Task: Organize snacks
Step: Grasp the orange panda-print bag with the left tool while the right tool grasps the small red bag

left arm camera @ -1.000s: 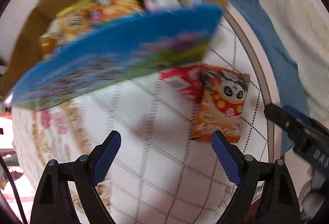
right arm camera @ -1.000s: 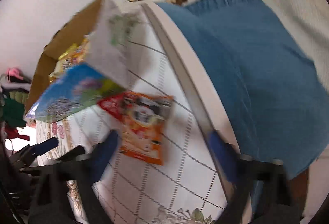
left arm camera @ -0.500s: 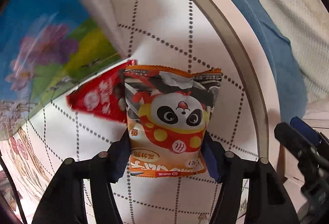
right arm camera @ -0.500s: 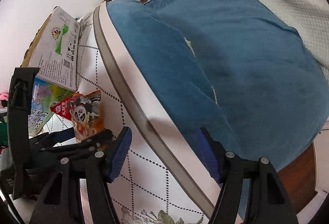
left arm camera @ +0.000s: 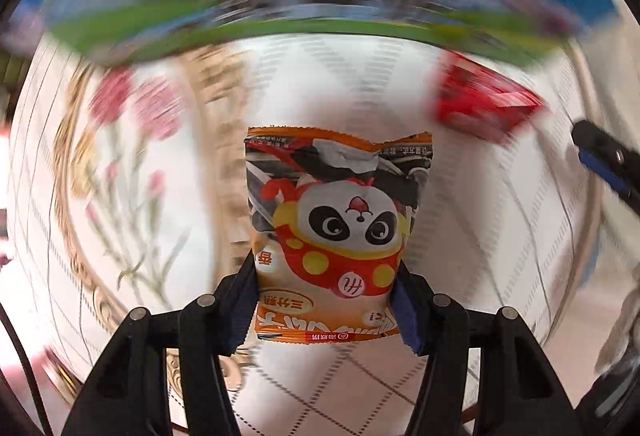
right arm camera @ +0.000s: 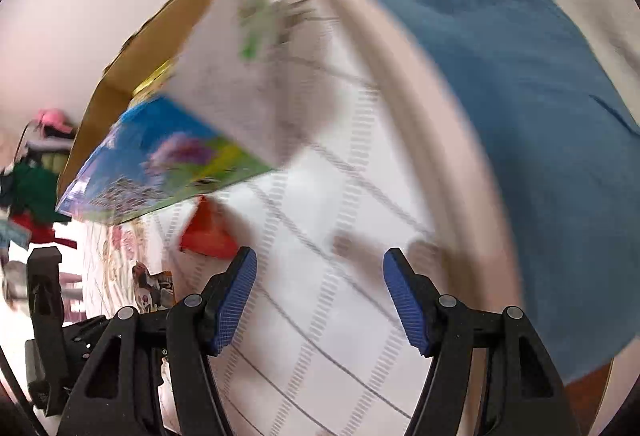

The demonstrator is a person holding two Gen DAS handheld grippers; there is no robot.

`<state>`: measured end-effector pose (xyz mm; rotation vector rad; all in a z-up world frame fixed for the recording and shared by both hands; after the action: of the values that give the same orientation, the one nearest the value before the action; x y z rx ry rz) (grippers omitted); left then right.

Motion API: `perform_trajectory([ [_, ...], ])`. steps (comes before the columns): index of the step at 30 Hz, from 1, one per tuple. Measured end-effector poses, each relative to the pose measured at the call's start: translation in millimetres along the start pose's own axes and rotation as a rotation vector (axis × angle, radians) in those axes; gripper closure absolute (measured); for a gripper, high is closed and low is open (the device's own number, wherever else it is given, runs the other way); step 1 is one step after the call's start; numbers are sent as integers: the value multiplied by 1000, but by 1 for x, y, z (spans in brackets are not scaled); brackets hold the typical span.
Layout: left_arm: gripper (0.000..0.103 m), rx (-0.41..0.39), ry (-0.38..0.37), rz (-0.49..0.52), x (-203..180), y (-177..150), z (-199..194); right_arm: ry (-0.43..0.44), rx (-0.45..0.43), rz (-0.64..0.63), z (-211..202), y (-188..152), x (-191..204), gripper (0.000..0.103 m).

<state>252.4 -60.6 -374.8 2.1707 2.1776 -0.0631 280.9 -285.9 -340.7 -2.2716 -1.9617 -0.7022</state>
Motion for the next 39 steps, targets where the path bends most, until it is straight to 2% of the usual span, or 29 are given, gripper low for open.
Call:
perform_trajectory([
  [2,47,-14,3,-67,19,3,0,38,23,-37,13,5,28,34],
  [7,45,-9,-36,-171,45,6,6,56,56,-85,37,6,68,34],
  [9,45,1,-51,-182,47,5,11,85,87,-58,48,6,79,34],
  [14,44,26,-78,-189,59,8,19,151,75,-56,48,4,104,34],
  [17,42,35,-102,-202,57,12,23,159,69,-58,53,5,118,34],
  [20,40,44,-122,-211,74,16,24,178,81,-20,67,7,130,34],
  [22,40,50,-126,-209,75,15,24,173,92,-7,78,7,137,34],
  [24,40,54,-127,-207,71,14,25,128,73,0,86,10,139,37],
  [26,40,58,-128,-205,65,16,29,86,66,-25,86,4,134,56],
  [27,40,58,-128,-203,64,17,30,76,65,-44,85,0,134,58],
  [32,40,37,-102,-162,48,8,14,18,72,-134,71,-26,130,60],
  [37,40,85,-142,-162,49,-19,17,-38,130,-220,54,-75,122,60],
  [39,40,85,-130,-132,47,-20,20,-52,155,-232,53,-93,117,60],
])
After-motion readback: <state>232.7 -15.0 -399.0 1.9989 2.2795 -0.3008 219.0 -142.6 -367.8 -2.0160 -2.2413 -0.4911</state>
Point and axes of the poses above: each gripper's, at about its wrist camera, not at the fingertips, and z roughly the way its jaws point, x to its left, y to its top, the point moved 9 cm from there along z, roughly the way its jaws point, and after that the axes turned 3 degrees about -y, right-handed, at the moved point
